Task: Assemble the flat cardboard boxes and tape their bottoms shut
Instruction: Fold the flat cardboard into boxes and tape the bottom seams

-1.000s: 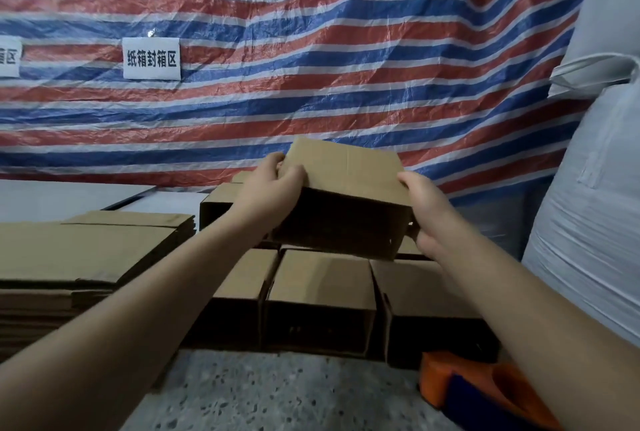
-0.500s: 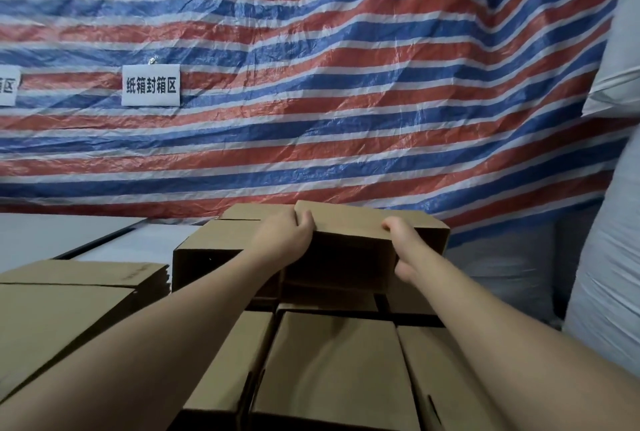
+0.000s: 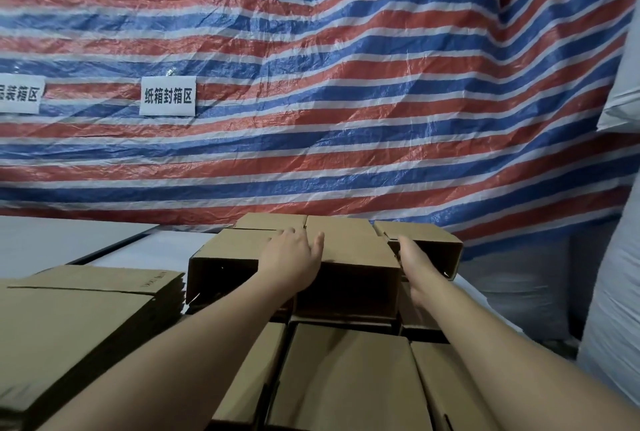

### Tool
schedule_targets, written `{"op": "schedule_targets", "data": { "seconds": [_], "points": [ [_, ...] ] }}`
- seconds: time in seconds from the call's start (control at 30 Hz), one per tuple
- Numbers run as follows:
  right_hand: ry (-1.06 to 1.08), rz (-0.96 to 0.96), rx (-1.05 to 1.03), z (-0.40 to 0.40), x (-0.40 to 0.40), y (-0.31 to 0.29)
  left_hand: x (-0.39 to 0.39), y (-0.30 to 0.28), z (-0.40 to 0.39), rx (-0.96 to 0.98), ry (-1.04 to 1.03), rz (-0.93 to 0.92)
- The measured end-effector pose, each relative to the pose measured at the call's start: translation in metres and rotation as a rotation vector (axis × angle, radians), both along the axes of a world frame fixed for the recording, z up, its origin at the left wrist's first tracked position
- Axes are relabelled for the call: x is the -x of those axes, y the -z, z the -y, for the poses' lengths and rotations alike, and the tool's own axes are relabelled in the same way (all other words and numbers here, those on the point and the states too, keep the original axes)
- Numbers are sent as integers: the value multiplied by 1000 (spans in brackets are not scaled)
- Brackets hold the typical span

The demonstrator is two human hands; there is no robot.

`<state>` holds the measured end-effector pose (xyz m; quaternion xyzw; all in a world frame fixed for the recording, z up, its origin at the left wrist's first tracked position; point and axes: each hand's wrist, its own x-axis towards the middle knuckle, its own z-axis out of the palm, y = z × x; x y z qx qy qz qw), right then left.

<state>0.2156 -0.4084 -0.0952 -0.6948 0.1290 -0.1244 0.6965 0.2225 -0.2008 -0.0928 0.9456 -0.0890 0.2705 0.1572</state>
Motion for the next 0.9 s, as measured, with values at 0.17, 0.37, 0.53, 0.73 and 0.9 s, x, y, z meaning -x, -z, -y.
{"op": "schedule_targets", "data": {
  "seconds": [0.17, 0.37, 0.53, 0.73, 0.9],
  "points": [
    [125, 66, 333, -5, 29, -23, 46, -27, -19, 16, 46, 137],
    [153, 261, 580, -38, 92, -42, 126, -42, -65, 55, 30, 142],
    [76, 347, 750, -75, 143, -37, 181, -22, -126, 44, -61, 44],
    [-10, 353, 881, -100, 171, -28, 202, 10, -198, -130, -289, -259],
    [-63, 276, 925, -109, 177, -18, 213, 50, -226, -341, -393, -329]
  ]
}}
